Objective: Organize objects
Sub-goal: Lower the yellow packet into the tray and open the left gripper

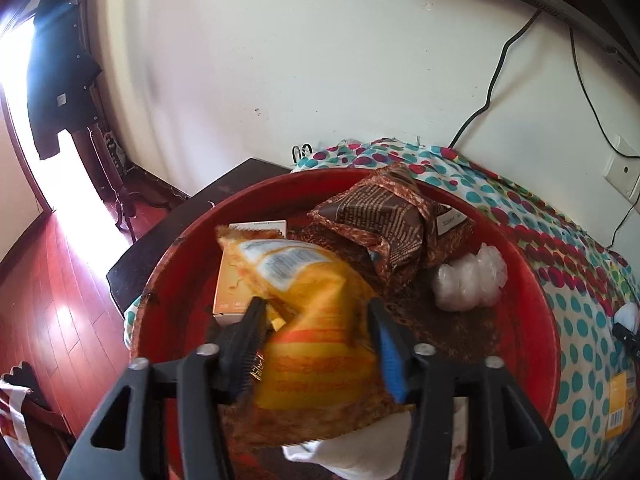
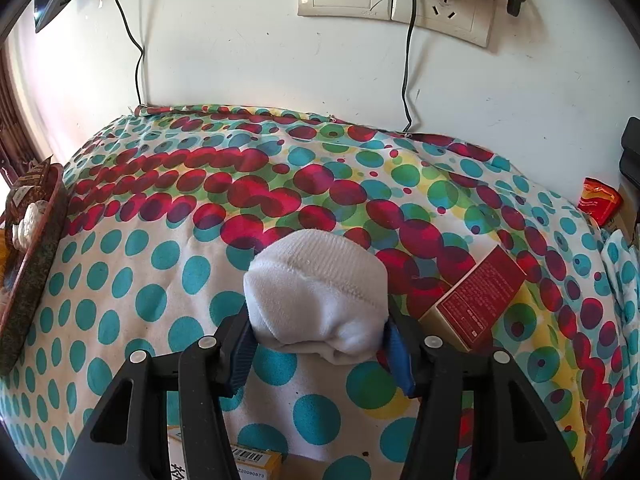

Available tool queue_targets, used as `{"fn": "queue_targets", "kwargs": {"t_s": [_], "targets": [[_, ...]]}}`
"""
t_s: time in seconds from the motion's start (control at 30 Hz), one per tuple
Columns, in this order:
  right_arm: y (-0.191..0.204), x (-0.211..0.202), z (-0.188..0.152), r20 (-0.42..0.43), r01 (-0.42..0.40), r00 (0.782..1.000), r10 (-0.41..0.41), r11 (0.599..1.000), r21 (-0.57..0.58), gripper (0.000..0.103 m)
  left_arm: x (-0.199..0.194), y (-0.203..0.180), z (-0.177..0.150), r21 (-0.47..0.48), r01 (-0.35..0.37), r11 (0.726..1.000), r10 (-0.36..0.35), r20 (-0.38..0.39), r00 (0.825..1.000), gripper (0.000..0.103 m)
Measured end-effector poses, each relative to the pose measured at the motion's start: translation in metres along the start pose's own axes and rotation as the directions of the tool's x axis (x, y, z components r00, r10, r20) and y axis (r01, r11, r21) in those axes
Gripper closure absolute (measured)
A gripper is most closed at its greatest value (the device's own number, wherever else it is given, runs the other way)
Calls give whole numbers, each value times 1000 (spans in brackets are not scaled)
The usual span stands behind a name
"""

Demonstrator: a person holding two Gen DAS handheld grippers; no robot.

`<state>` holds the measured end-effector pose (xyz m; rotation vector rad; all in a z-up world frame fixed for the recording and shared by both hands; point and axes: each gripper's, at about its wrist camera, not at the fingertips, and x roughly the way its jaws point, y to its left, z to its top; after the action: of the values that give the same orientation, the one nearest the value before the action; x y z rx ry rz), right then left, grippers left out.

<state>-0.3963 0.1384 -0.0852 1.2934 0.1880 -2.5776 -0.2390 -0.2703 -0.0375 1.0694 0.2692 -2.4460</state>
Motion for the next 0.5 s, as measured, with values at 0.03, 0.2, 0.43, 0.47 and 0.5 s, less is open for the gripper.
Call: {"fn": "queue_targets", "kwargs": {"t_s": [0.03, 0.2, 0.43, 0.47, 0.5], "targets": [[0, 0, 0, 2, 1, 1000, -1, 1000, -1, 50, -1, 0, -1, 5, -6, 1000, 6, 6, 1000, 42], [-1, -7, 3, 20, 12, 1000, -11, 1000, -5, 50, -7, -2, -3, 33, -26, 999, 25, 25, 999, 36], [7, -32, 13, 74, 11, 997, -10, 1000, -14, 50, -27, -4, 0, 56, -26, 998, 22, 68, 997, 36], [11, -38, 15, 85, 6, 996, -4, 1000, -22, 50, -31, -4, 1, 55, -20, 998, 16, 72, 997, 36], [14, -42, 16, 95, 0, 995, 3, 1000, -28, 50, -35, -4, 2, 54, -14, 998, 10, 76, 997, 36]]}}
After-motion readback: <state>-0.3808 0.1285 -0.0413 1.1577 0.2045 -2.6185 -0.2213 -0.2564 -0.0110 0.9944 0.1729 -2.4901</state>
